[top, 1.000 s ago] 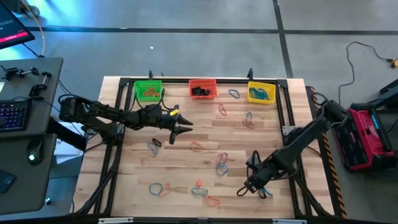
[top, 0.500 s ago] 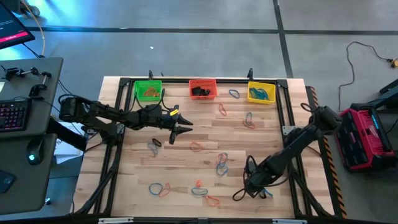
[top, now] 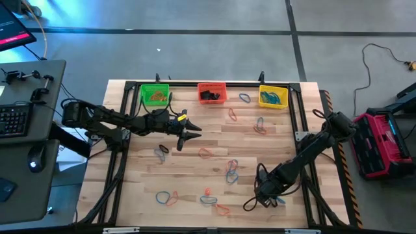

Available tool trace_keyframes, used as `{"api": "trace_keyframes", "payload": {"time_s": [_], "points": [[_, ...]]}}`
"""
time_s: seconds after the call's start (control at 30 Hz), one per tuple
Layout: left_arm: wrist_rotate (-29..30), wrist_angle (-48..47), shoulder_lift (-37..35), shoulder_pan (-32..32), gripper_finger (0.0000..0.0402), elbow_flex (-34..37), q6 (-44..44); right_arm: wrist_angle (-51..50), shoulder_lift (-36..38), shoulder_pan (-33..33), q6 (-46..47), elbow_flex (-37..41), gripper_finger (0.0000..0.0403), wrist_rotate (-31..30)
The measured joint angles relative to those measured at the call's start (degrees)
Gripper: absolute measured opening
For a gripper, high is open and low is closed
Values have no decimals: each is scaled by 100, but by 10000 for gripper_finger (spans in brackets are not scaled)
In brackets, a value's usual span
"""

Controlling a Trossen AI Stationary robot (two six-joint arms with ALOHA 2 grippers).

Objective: Sort rubber bands into baskets
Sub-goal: Put the blue rubber band into the yellow bin

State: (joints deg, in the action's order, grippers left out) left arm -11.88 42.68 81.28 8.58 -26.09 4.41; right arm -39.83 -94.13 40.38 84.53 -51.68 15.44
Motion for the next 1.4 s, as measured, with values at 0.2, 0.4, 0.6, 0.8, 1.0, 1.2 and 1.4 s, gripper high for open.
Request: {"api": "trace_keyframes", "payload": {"time_s": [0.2, 0.4, 0.6, 0.8, 1.0, 1.2, 1.4], "points": [[2, 0, 0, 0, 115, 0, -1, 10, 309, -85, -140, 0, 2, -475], [4, 2, 0, 1, 115, 0, 45, -372, 817, -324, -417, -2, 1, -1625], [8, 7, 0, 2, 115, 0, 44, -861, 1049, -946, -1224, -2, 1, -2863], [31, 18, 0, 2, 115, 0, -26, -1020, 1209, -1973, -2049, -2, 0, -4312], [50, 50, 0, 2, 115, 0, -57, -999, 1456, -3326, -3008, -2, 0, -5374], [55, 51, 0, 2, 115, 0, -85, -611, 1663, -4942, -4482, -2, 0, -5586], [55, 49, 2, 2, 115, 0, -114, -5, 1604, -6394, -6046, -2, 0, -5581]]}}
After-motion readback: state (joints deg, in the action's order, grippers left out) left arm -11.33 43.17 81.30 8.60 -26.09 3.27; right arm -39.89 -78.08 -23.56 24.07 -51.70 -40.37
